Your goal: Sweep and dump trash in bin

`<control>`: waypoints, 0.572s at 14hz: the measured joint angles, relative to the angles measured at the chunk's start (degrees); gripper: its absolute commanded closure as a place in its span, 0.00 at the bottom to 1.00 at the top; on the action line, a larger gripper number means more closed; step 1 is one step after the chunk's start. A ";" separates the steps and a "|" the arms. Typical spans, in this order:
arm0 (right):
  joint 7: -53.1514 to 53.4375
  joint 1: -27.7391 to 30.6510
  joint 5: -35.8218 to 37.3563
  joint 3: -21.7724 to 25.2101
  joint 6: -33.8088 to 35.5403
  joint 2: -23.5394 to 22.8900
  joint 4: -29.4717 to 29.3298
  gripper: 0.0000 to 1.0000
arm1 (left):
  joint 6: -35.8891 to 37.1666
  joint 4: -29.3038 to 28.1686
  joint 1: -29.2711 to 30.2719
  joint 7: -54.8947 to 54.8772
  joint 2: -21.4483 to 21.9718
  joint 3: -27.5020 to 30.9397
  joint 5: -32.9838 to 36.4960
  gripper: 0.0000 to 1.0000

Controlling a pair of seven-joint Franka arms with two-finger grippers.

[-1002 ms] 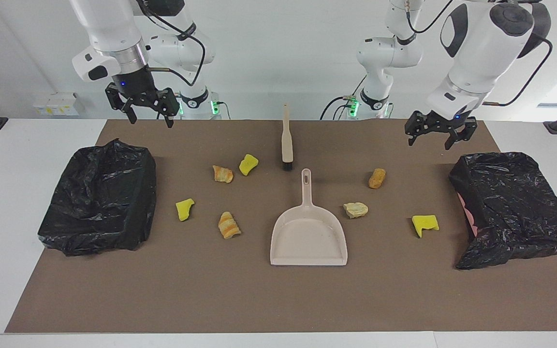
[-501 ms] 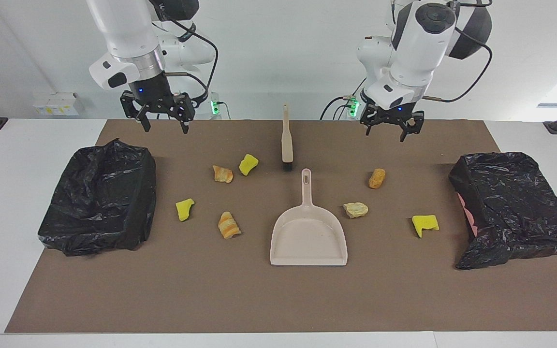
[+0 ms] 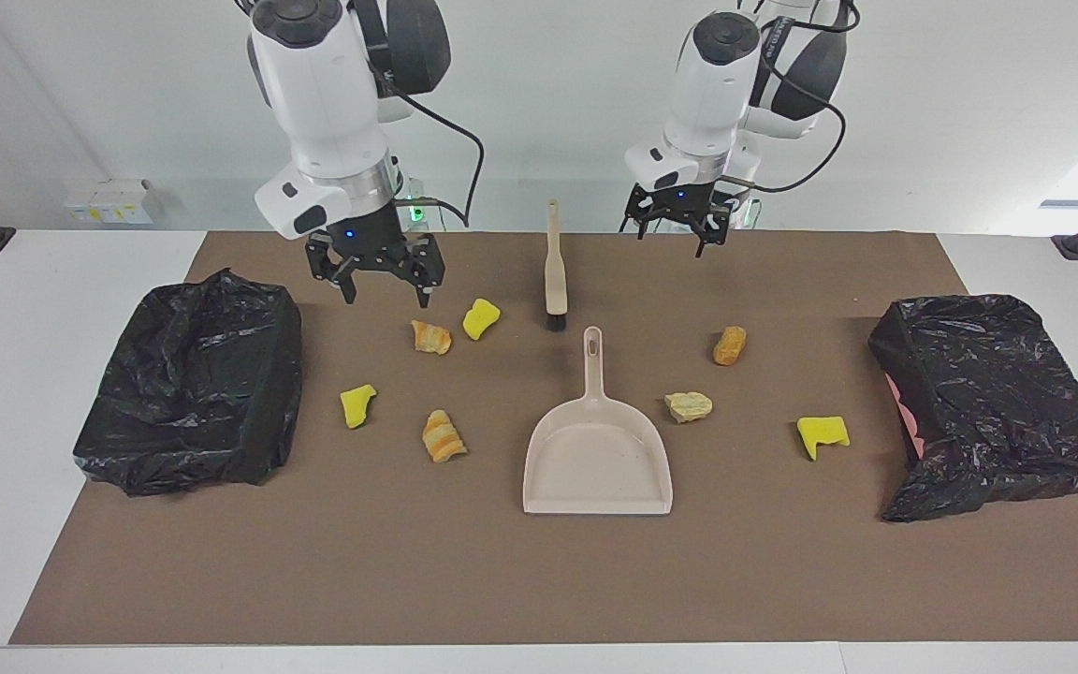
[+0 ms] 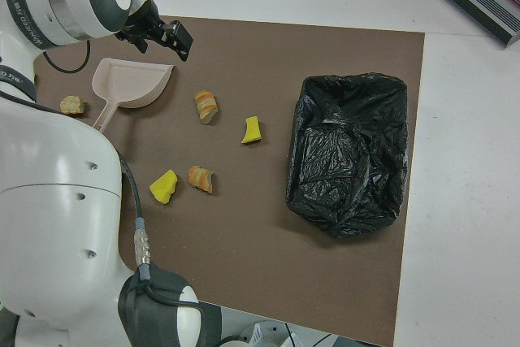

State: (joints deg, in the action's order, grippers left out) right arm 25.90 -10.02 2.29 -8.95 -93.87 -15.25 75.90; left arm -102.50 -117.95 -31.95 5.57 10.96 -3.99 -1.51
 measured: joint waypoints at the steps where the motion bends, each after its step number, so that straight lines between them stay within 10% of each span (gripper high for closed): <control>1: 2.10 -1.41 0.03 0.00 -0.23 -2.04 -1.68 0.00 | -1.26 -1.86 -2.24 1.72 0.42 0.01 -0.01 0.00; 8: 9.99 -10.33 0.20 -0.06 -3.89 -12.78 -8.31 0.00 | -15.74 -14.78 -19.14 23.37 0.26 -0.09 -0.12 0.00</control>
State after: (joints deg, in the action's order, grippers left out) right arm 35.88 -20.35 2.49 -9.01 -97.76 -28.03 67.59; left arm -118.24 -132.72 -51.08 28.94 11.22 -4.08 -1.63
